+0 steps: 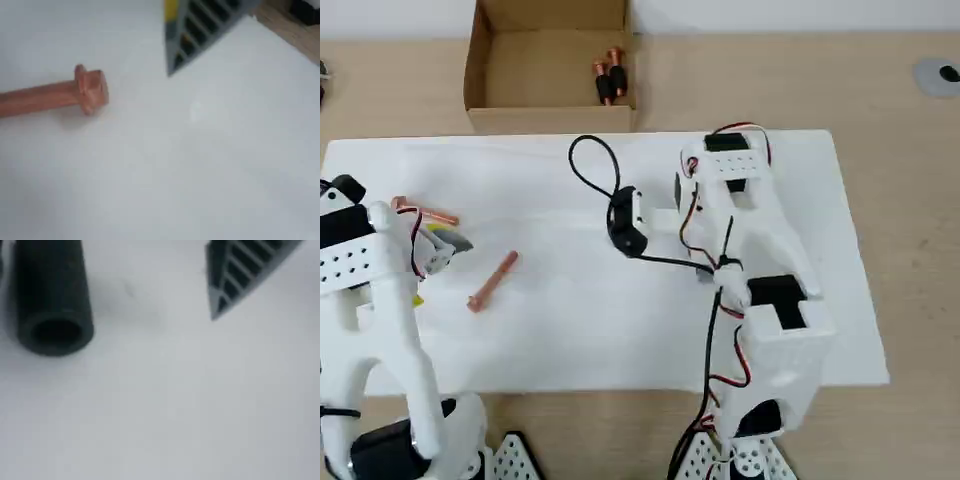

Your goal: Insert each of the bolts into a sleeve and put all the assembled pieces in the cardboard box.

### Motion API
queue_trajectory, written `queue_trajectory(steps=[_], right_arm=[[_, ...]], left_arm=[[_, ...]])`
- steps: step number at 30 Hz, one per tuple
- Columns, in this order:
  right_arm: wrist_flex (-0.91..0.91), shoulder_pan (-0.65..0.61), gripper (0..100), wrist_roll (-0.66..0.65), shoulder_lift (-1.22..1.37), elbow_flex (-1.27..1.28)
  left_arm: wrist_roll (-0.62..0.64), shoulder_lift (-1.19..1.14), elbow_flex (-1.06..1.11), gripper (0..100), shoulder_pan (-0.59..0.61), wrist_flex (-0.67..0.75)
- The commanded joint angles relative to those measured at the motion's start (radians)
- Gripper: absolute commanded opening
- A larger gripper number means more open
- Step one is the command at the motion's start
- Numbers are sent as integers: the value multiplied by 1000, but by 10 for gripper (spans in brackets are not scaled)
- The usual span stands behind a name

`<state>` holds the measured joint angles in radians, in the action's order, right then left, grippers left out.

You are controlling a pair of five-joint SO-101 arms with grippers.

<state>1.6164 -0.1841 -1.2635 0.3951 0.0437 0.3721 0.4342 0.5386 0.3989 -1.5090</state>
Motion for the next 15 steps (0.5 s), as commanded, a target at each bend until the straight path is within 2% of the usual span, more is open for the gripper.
queue_trajectory(steps=[1,9,15], right_arm=[[44,-22,320,17,24,-31],[169,-13,320,32,18,-206],[172,-18,320,58,-53,-225]], left_arm=[[-9,10,-5,350,8,-2],[-9,8,-5,350,3,-2],[-9,8,-5,350,8,-3]])
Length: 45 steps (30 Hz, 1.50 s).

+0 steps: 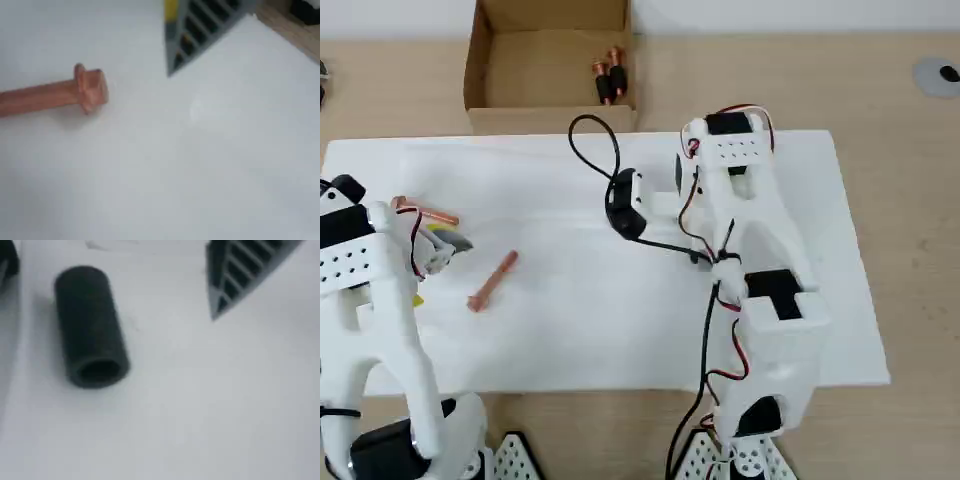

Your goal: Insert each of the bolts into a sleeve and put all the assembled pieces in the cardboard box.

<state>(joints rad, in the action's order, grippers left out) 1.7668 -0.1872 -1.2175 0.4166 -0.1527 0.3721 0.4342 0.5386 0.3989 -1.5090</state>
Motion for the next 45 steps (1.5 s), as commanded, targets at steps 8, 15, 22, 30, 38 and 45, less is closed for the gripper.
queue_trajectory(steps=[8,15,22,30,38,45], right_arm=[[12,-10,320,12,-140,151],[-37,-10,320,12,-140,196],[-92,7,320,12,-139,239],[-149,13,320,12,-139,311],[-176,30,320,14,-139,309],[-256,73,317,69,-139,308]], left_arm=[[-9,8,-5,350,9,-3],[-11,8,-5,350,9,-3],[-11,8,-5,350,9,-3],[-11,8,-5,350,9,-3],[-11,8,-5,350,9,-3],[-11,8,-8,350,9,-3]])
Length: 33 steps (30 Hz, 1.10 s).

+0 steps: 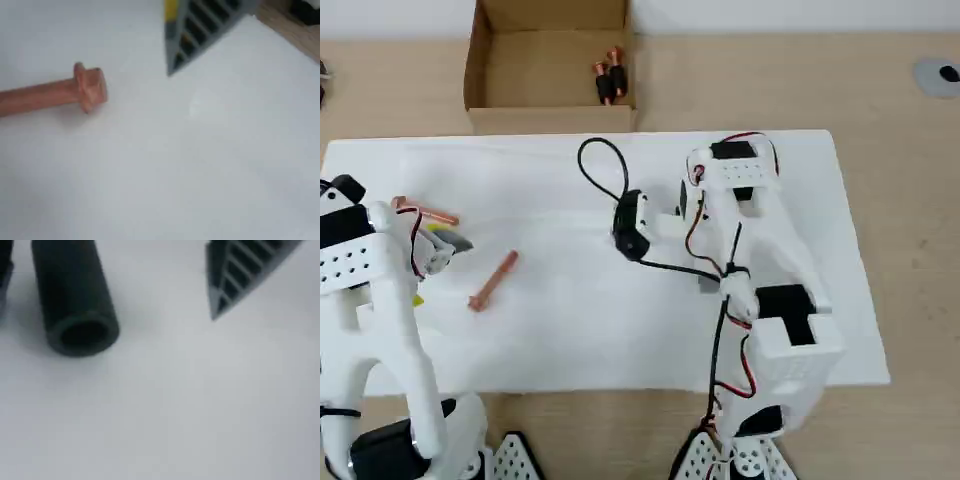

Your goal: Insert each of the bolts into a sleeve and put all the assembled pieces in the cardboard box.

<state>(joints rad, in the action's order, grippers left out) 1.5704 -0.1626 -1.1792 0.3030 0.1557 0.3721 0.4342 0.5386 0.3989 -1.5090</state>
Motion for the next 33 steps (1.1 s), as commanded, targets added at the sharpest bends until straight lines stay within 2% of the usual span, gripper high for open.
queue_trajectory(steps=[1,9,20,25,29,33], right_arm=[[-72,48,305,34,-25,1],[-109,47,138,52,-25,2],[-138,47,115,68,-25,-1],[-167,48,111,83,-25,1],[-204,48,8,123,-27,-2],[-213,47,11,158,-31,-12]], left_arm=[[-11,8,-9,350,9,-3],[-12,8,-41,350,11,-44],[-12,8,-44,350,11,-44],[-57,8,-44,350,11,-46],[-60,8,-44,350,12,-46],[-60,8,-44,350,12,-46]])
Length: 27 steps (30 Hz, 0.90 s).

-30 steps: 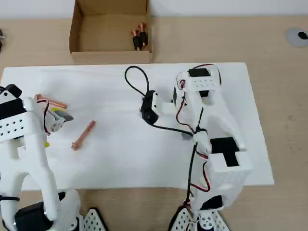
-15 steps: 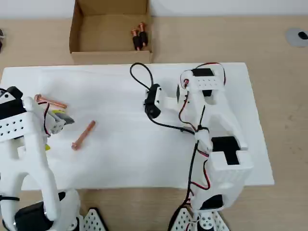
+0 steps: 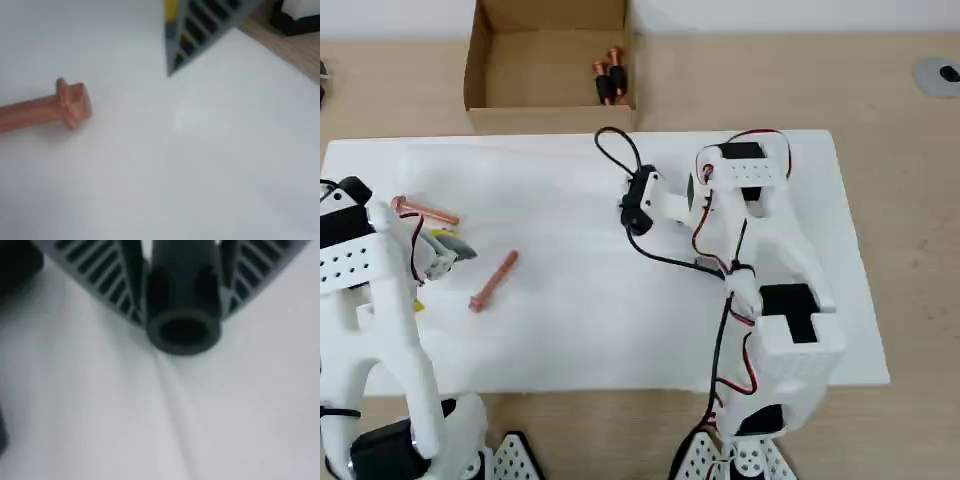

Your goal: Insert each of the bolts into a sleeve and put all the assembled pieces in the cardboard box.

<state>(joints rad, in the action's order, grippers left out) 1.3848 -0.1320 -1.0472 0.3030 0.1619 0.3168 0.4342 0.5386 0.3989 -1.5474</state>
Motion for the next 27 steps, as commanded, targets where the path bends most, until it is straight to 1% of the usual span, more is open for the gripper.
queue_trajectory(steps=[1,7,15,20,26,27], right_arm=[[-23,16,11,34,-31,-31],[-8,16,11,98,-33,-122],[149,7,11,161,-33,-334],[250,-62,11,186,-33,-407],[261,-173,11,330,-47,-515],[259,-194,11,362,-61,-544]], left_arm=[[-5,8,-44,350,12,-8],[-5,8,-44,350,12,-8],[-5,8,-44,350,8,-8],[-5,10,-44,350,5,-8],[5,10,-46,350,6,3],[23,10,-46,350,5,5]])
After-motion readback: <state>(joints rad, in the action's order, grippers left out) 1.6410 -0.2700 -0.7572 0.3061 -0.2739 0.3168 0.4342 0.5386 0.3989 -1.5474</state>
